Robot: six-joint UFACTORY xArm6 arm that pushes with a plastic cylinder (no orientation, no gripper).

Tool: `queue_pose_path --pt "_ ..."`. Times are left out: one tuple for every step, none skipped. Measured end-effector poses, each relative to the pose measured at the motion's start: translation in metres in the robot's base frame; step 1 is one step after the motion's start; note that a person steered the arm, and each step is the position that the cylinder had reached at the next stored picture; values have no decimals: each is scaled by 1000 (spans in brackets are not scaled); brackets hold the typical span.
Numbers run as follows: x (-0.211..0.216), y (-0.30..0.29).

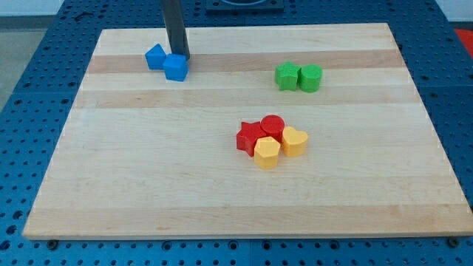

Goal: Slide the blue cube towards the center

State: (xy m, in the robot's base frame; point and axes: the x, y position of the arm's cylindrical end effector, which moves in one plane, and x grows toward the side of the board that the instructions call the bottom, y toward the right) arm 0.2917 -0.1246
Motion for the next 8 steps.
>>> queue_pose_path --pt "13 -22" --pt "15 -59" --pt "37 -57" --pt "51 -21" --pt "64 18" --pt "76 49" --pt "87 72" --pt "88 96"
